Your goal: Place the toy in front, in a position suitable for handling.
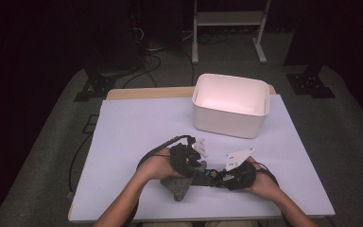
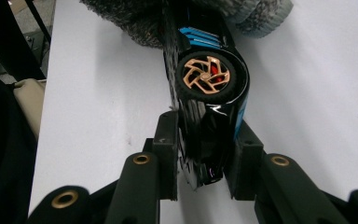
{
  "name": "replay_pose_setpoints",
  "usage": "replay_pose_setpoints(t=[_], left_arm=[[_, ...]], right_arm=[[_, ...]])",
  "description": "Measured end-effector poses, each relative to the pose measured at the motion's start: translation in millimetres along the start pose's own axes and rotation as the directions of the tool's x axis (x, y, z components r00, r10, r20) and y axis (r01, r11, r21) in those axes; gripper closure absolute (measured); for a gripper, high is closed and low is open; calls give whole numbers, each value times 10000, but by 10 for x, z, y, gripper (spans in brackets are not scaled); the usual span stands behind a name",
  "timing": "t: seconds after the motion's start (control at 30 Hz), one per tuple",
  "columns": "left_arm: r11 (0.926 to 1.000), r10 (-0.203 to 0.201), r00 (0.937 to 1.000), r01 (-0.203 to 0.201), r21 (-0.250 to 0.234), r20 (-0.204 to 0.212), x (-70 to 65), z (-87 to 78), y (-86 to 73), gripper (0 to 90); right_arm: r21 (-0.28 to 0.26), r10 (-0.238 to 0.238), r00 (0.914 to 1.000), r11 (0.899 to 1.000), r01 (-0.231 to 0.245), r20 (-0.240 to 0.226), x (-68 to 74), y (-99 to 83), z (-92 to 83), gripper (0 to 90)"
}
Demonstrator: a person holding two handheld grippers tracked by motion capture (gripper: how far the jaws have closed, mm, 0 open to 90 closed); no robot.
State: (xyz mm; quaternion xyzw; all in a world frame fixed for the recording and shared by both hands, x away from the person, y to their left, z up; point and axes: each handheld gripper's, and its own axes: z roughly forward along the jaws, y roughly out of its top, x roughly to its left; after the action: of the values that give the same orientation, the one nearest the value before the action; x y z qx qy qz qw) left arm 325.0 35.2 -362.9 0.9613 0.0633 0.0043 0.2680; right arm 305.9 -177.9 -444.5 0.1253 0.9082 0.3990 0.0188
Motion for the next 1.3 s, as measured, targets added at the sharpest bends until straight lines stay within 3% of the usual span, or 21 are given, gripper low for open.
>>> replay_pose_setpoints(t=[0.03, 0.17, 0.4, 0.53, 0.67, 0.8, 0.87, 0.93, 1.0, 1.07, 1.17, 1.3], left_arm=[[9998, 25, 10000, -24, -199, 50, 5, -25, 24, 819], [9988, 480, 9987, -480, 11, 181, -22, 76, 116, 837], [9986, 488, 9974, -476, -251, 532, 8, 126, 144, 838], [9981, 612, 9977, -610, -59, 304, -1, 68, 106, 837], [9989, 443, 9989, -441, -135, 123, -1, -47, -42, 833], [9989, -187, 9997, 181, -429, -139, 50, -209, -318, 828], [9973, -393, 9992, 393, -627, 9, 58, -221, -397, 828], [9957, -446, 9989, 456, -808, 144, 53, -206, -425, 828], [9952, -398, 9991, 411, -884, 162, 48, -184, -414, 828], [9952, -299, 9995, 311, -930, 143, 51, -178, -398, 828], [9936, -290, 9992, 317, -1082, 261, 49, -180, -401, 827], [9912, -378, 9984, 428, -1252, 423, 73, -179, -419, 828]], right_arm=[[-27, 55, 10000, 10000, -55, -1, -3, 0, 0, 681], [-45, 73, 10000, 10000, -74, -44, -10, 14, 14, 679], [-56, 145, 9997, 9999, -146, -199, -18, 80, 89, 647], [264, -1, 9999, 9997, 5, -147, -17, 80, 61, 669], [293, 23, 10000, 9996, -22, -45, -15, 35, -1, 687], [447, -59, 10000, 9990, 61, -50, -7, 50, -10, 686], [674, -237, 9997, 9974, 240, -60, -13, 89, -9, 664], [480, -193, 9998, 9987, 192, 30, -3, 156, -7, 535], [481, -444, 9990, 9979, 444, -16, 14, 264, 18, 505], [754, -674, 9976, 9948, 682, -121, 38, 398, 101, 496], [1209, -903, 9959, 9887, 884, 102, 37, 535, 183, 524], [1359, -978, 9952, 9860, 969, 3, 32, 652, 265, 506]])
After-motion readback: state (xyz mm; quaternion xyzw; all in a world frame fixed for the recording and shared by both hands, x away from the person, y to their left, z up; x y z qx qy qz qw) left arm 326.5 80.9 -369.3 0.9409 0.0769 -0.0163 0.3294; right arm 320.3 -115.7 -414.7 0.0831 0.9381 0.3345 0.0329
